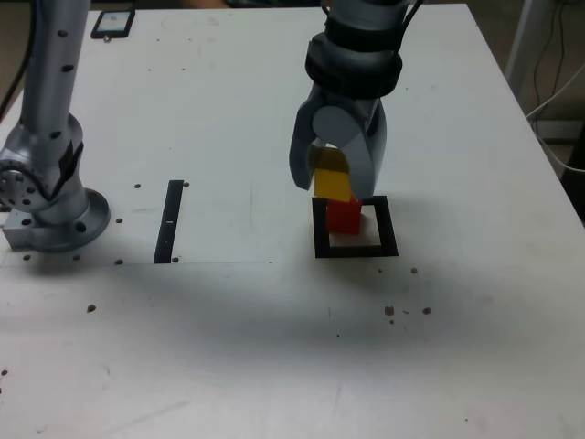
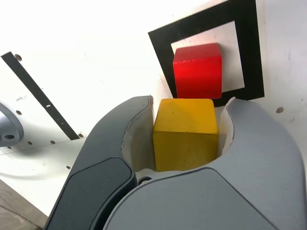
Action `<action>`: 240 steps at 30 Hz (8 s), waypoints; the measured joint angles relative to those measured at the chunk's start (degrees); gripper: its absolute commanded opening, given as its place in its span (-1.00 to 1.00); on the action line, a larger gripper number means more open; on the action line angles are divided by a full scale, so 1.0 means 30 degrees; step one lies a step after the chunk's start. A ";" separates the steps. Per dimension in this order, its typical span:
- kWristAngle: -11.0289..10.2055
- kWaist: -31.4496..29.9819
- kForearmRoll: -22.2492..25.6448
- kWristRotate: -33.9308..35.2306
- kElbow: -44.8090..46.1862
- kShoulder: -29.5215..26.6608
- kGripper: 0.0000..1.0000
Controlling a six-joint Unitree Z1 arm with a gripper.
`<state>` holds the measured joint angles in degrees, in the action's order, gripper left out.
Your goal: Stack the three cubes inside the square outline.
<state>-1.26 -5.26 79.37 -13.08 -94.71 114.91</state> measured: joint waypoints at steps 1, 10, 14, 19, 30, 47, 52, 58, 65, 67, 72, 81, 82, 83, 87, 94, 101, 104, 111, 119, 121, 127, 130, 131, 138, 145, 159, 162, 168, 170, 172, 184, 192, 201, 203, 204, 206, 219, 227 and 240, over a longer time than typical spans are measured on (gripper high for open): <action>-0.0006 0.0000 -0.0053 0.0000 0.0006 0.0003 -0.66; -0.0152 0.0065 -0.0446 -0.0313 0.0284 0.0277 -0.52; -0.0280 0.0157 -0.0446 -0.0522 0.0283 0.0329 -0.52; -0.0307 0.0160 -0.0557 -0.0530 0.0352 0.0350 -0.51; -0.0350 0.0263 -0.0639 -0.0660 0.0509 0.0902 0.03; -0.0397 0.0525 -0.1339 -0.0905 0.0505 0.0783 0.86; -0.0654 0.0636 -0.1354 -0.0904 0.0553 0.0340 0.99; -0.0998 0.0799 -0.1114 -0.0843 0.0630 -0.0383 0.99; -0.1463 0.3381 -0.0608 -0.2504 0.0478 -0.1701 0.99; -0.1677 0.4497 -0.0608 -0.3464 0.0175 -0.1715 0.99; -0.2582 0.6837 -0.0695 -0.4705 -0.0477 -0.1604 0.99; -0.3332 0.8355 -0.1407 -0.4464 -0.0865 0.1545 0.98; -0.3328 0.8367 -0.1487 -0.4469 -0.0932 0.1778 0.98; -0.3306 0.8372 -0.1548 -0.4486 -0.1026 0.2003 0.97; -0.3127 0.8373 -0.1666 -0.4654 -0.1494 0.2921 0.91; -0.3088 0.8382 -0.1703 -0.4851 -0.1973 0.3566 0.71; -0.3024 0.8634 -0.1686 -0.4998 -0.2112 0.3961 0.44; -0.3104 0.8701 -0.1685 -0.5031 -0.2112 0.4186 0.29; -0.3416 0.8719 -0.1712 -0.5052 -0.1909 0.4381 0.07; -0.3280 0.8719 -0.1849 -0.5138 -0.1997 0.4350 -0.27; -0.3175 0.8721 -0.1853 -0.5182 -0.2005 0.4308 -0.37; -0.3037 0.8716 -0.1853 -0.5267 -0.1969 0.3969 -0.55; -0.2991 0.8648 -0.1845 -0.5295 -0.1911 0.3674 -0.62; -0.2942 0.8578 -0.1814 -0.5298 -0.1912 0.3583 -0.64; -0.2180 0.7938 -0.1054 -0.5308 -0.2102 0.2488 -0.71; -0.1415 0.6316 0.0471 -0.4977 -0.2298 0.0761 -0.72; 0.0334 0.2816 0.3865 -0.3612 -0.4808 -0.0768 -0.72; 0.0636 0.2296 0.3909 -0.3275 -0.4783 -0.0768 -0.72; 0.0807 0.1695 0.3909 -0.2880 -0.4393 -0.0769 -0.72; 0.0812 0.1681 0.3896 -0.2809 -0.4191 -0.0772 -0.72; 0.0828 0.1596 0.3832 -0.2714 -0.3922 -0.0774 -0.71; 0.1194 0.1409 0.3492 -0.2362 -0.3462 -0.0712 -0.70; 0.1214 0.1386 0.3137 -0.2349 -0.3489 -0.0316 -0.69; 0.1266 0.1386 0.3025 -0.2428 -0.3469 -0.0012 -0.54; 0.1269 0.1386 0.3005 -0.2436 -0.3454 -0.0012 -0.54; 0.1270 0.1386 0.2976 -0.2436 -0.3454 -0.0012 -0.54; 0.1271 0.1386 0.2868 -0.2436 -0.3439 -0.0012 -0.52; 0.1466 0.1411 0.1955 -0.2417 -0.2630 0.0499 0.65; 0.1111 0.1412 0.1729 -0.2415 -0.2373 -0.0307 0.99; 0.0548 0.1413 0.1748 -0.2464 -0.1554 -0.3681 0.99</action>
<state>0.38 -1.02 84.62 -20.47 -99.37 103.86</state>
